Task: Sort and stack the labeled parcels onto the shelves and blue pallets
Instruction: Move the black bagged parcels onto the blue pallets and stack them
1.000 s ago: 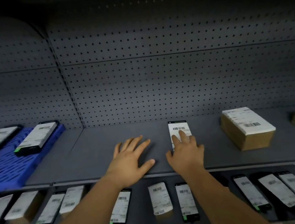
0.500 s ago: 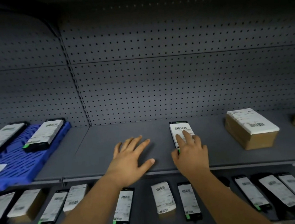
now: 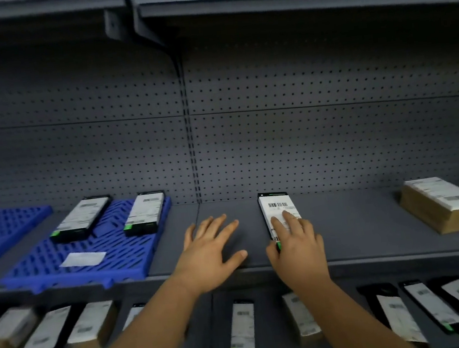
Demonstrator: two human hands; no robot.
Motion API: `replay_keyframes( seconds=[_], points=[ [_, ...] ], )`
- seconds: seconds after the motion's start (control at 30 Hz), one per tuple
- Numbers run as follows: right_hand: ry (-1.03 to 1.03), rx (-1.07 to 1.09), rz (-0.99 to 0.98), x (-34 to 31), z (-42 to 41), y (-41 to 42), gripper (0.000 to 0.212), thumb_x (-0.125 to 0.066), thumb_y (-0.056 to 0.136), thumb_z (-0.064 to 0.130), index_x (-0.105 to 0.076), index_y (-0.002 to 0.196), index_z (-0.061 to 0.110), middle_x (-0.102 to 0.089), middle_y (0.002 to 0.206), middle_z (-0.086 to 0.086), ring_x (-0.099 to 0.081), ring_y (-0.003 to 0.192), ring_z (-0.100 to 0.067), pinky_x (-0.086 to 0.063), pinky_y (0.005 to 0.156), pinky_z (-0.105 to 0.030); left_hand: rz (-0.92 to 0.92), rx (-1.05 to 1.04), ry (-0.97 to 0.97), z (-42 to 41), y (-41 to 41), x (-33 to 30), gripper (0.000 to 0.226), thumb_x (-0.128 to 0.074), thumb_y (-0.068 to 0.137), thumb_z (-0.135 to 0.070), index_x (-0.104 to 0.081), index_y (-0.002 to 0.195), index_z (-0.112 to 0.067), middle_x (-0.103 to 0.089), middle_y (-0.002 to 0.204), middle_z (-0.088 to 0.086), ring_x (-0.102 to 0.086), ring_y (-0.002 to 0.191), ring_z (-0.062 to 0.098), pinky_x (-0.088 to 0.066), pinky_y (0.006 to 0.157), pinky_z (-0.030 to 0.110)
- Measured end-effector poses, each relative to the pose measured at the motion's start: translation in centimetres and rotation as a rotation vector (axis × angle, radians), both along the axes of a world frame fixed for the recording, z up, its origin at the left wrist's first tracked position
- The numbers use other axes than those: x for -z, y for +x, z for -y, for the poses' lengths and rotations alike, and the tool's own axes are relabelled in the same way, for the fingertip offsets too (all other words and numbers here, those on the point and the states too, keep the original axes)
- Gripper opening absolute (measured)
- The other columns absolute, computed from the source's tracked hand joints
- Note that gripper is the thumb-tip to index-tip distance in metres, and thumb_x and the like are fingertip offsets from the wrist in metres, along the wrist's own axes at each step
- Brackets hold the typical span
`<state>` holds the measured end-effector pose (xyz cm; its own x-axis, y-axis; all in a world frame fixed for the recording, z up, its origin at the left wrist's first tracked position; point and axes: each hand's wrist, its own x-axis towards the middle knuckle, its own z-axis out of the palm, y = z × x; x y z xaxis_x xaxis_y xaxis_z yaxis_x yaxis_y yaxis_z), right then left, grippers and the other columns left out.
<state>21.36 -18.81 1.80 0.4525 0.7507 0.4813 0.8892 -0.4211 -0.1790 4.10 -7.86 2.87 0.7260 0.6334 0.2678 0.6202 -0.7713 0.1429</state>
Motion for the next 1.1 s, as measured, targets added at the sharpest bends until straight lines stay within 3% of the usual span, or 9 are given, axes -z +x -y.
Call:
replay_keyframes(
  seconds=[0.47, 0.7, 0.87, 1.03, 1.1],
  points=[
    [0.068, -0.185, -0.066, -1.2, -12.9, -17.6, 0.047, -0.069, 0.076, 0.030, -0.065, 0.122, 0.018, -0.056, 0.134, -0.008, -0.052, 0.117, -0.035, -0.047, 0.080, -0.052, 0.018, -0.209, 0.008, -7.7, -18.5, -0.4, 0.079, -0.012, 0.080, -0.080, -0.013, 0.150, -0.044, -0.009, 0.160, -0.015, -0.002, 0.147, 0.014, 0.000, 0.118, 0.049],
    [-0.032, -0.246, -0.093, -1.6, -20.5, -21.4, 0.052, -0.045, 0.093, 0.041, -0.042, 0.143, 0.025, -0.029, 0.154, -0.002, -0.030, 0.135, -0.030, -0.037, 0.096, -0.051, -0.017, -0.303, -0.005, -11.6, -23.3, -1.0, 0.072, -0.018, 0.086, -0.077, -0.006, 0.150, -0.047, -0.003, 0.161, -0.016, 0.003, 0.148, 0.013, 0.004, 0.119, 0.049],
    [-0.081, -0.245, -0.080, -1.9, -24.8, -21.8, 0.054, -0.036, 0.096, 0.044, -0.032, 0.147, 0.027, -0.018, 0.158, -0.001, -0.025, 0.137, -0.028, -0.036, 0.099, -0.049, 0.009, -0.338, 0.016, -14.4, -25.0, -1.3, 0.080, -0.005, 0.079, -0.082, -0.007, 0.150, -0.045, -0.006, 0.160, -0.014, 0.001, 0.148, 0.013, 0.001, 0.119, 0.048],
    [-0.130, -0.226, -0.144, -2.1, -26.8, -22.2, 0.076, -0.025, 0.089, 0.074, -0.026, 0.148, 0.028, -0.012, 0.159, -0.001, -0.016, 0.142, -0.033, -0.032, 0.104, -0.055, 0.036, -0.339, 0.018, -16.1, -25.1, -0.8, 0.076, -0.011, 0.082, -0.080, -0.011, 0.150, -0.045, -0.010, 0.160, -0.014, -0.001, 0.148, 0.014, -0.001, 0.119, 0.049],
    [-0.111, -0.224, -0.090, -2.5, -26.6, -22.0, 0.080, -0.021, 0.086, 0.077, -0.026, 0.149, 0.028, -0.013, 0.159, -0.001, -0.015, 0.143, -0.032, -0.026, 0.107, -0.058, 0.043, -0.322, 0.013, -16.4, -25.0, -0.7, 0.077, -0.012, 0.082, -0.080, -0.012, 0.150, -0.044, -0.011, 0.160, -0.013, -0.002, 0.148, 0.014, -0.001, 0.119, 0.049]
  ],
)
